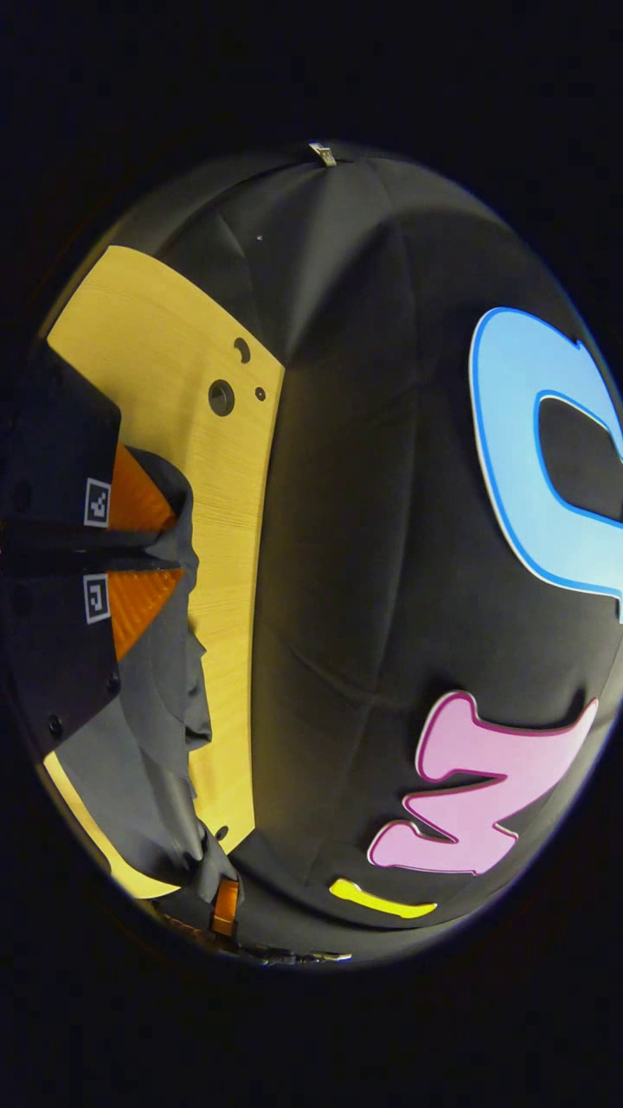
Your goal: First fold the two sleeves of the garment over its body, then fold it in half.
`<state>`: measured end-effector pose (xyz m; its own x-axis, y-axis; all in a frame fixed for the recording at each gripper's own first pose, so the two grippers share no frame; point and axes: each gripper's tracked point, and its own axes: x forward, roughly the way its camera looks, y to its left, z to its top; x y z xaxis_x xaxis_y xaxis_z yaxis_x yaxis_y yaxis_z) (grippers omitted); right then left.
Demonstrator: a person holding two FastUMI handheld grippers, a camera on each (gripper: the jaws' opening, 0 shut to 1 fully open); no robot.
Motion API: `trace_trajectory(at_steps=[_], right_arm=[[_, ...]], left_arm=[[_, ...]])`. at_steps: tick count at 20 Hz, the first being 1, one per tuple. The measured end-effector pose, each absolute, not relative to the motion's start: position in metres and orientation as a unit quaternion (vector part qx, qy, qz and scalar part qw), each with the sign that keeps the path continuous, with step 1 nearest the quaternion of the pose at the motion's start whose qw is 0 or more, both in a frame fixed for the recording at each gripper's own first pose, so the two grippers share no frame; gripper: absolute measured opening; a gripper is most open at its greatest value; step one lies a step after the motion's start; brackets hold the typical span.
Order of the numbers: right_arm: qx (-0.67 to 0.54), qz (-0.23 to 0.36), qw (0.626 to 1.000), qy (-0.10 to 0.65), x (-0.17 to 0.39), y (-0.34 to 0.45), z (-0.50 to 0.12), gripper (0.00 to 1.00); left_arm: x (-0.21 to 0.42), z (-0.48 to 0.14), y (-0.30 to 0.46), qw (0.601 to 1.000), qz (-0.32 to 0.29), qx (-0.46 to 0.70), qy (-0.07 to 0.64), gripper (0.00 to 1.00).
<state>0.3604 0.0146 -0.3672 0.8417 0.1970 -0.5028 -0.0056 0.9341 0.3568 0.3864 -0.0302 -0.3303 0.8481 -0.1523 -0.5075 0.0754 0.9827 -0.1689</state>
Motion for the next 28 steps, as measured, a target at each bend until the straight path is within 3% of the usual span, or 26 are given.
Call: trace_trajectory(at_steps=[12, 16, 17, 18, 19, 20, 21, 22, 24, 25, 26, 28], right_arm=[[0.119, 0.058, 0.934, 0.330, 0.393, 0.030, -0.473, 0.06], [0.126, 0.067, 0.921, 0.362, 0.386, 0.033, -0.497, 0.14], [0.129, 0.072, 0.918, 0.368, 0.383, 0.034, -0.499, 0.17], [0.129, 0.077, 0.917, 0.369, 0.382, 0.035, -0.499, 0.11], [0.128, 0.079, 0.917, 0.369, 0.382, 0.035, -0.498, 0.23], [0.126, 0.079, 0.917, 0.369, 0.380, 0.033, -0.498, 0.28], [0.123, 0.075, 0.917, 0.372, 0.380, 0.030, -0.499, 0.17], [0.121, 0.071, 0.915, 0.377, 0.378, 0.028, -0.501, 0.36], [0.115, 0.063, 0.912, 0.388, 0.372, 0.024, -0.501, 0.43], [0.108, 0.064, 0.912, 0.390, 0.371, 0.022, -0.501, 0.57], [0.103, 0.067, 0.913, 0.390, 0.367, 0.022, -0.498, 0.72], [0.099, 0.072, 0.915, 0.384, 0.363, 0.022, -0.487, 0.72]], left_arm=[[0.423, -0.421, -0.035, 0.948, -0.034, -0.028, 0.316, 0.05], [0.421, -0.440, -0.038, 0.941, -0.032, -0.023, 0.337, 0.05], [0.417, -0.445, -0.041, 0.936, -0.038, -0.024, 0.348, 0.08], [0.414, -0.450, -0.042, 0.933, -0.041, -0.029, 0.356, 0.10], [0.414, -0.451, -0.042, 0.933, -0.042, -0.034, 0.357, 0.21], [0.415, -0.449, -0.041, 0.934, -0.040, -0.042, 0.353, 0.23], [0.415, -0.447, -0.040, 0.935, -0.037, -0.049, 0.350, 0.24], [0.413, -0.447, -0.038, 0.934, -0.035, -0.054, 0.351, 0.24], [0.408, -0.448, -0.039, 0.932, -0.031, -0.056, 0.358, 0.31], [0.406, -0.448, -0.040, 0.931, -0.032, -0.056, 0.358, 0.43], [0.404, -0.447, -0.038, 0.932, -0.030, -0.053, 0.358, 0.49], [0.400, -0.441, -0.038, 0.933, -0.032, -0.053, 0.354, 0.62]])
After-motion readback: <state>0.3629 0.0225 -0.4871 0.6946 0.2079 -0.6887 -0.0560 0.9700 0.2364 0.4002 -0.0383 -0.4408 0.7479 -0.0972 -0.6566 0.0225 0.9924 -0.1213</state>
